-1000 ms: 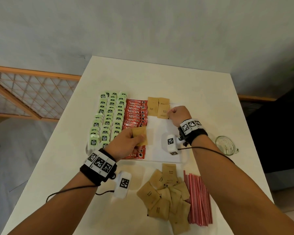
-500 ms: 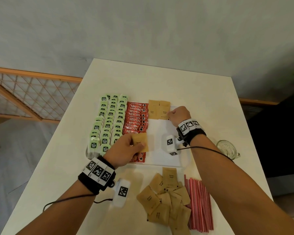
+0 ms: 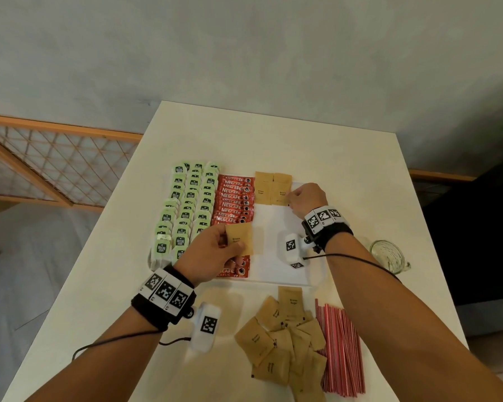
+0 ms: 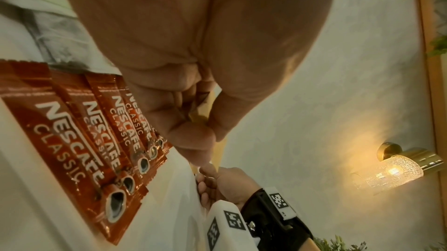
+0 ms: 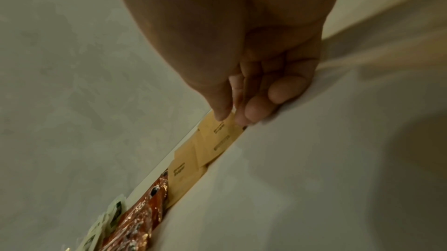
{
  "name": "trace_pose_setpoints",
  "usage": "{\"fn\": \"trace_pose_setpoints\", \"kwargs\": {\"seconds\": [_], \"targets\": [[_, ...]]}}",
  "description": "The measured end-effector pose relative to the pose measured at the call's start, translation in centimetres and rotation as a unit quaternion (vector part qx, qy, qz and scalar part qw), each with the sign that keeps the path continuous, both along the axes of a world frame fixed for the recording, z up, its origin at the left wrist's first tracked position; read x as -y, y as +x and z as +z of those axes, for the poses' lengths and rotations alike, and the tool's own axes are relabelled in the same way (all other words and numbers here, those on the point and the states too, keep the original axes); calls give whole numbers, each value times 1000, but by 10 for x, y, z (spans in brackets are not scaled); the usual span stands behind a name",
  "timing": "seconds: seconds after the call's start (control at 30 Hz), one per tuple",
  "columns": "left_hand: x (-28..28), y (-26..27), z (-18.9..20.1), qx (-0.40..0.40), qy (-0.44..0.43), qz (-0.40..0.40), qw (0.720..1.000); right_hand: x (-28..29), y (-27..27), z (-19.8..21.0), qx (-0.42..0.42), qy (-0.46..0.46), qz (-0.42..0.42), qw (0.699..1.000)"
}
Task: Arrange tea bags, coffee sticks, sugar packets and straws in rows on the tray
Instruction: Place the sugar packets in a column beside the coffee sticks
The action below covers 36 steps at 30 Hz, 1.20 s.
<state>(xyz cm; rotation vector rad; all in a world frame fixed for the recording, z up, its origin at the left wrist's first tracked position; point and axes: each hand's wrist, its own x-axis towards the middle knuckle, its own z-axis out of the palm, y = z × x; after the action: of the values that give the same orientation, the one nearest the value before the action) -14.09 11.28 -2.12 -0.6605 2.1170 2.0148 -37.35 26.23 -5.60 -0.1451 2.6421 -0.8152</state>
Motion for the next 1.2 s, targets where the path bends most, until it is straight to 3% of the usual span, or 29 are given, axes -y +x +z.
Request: {"fn": "trace_pose_setpoints", "kwargs": {"seconds": [0.13,0.33,0.47,0.67,0.8,1.0,1.2], "targets": [[3,0,-2,-9,4,3,1000,-7,21,12,-7,-41,27,999],[6,0,-2,-9,16,18,1000,-20,88,43,54,-157,164,972],[3,-1,0,-2,28,9,1000,-24,125,43,94,-210,179,957],[-4,3,5,-17,54,-17,998,-26,151,36,79,-253,145,953],[-9,5,8,-16,31,-22,999,-30,146,33,68,-239,151,957],[-2,10,2,2,-75,-9,997,-25,102,42,40,-223,117,967],[3,27,-1,7,-130,-33,991,-11,57,17,35,-157,69,985]]}}
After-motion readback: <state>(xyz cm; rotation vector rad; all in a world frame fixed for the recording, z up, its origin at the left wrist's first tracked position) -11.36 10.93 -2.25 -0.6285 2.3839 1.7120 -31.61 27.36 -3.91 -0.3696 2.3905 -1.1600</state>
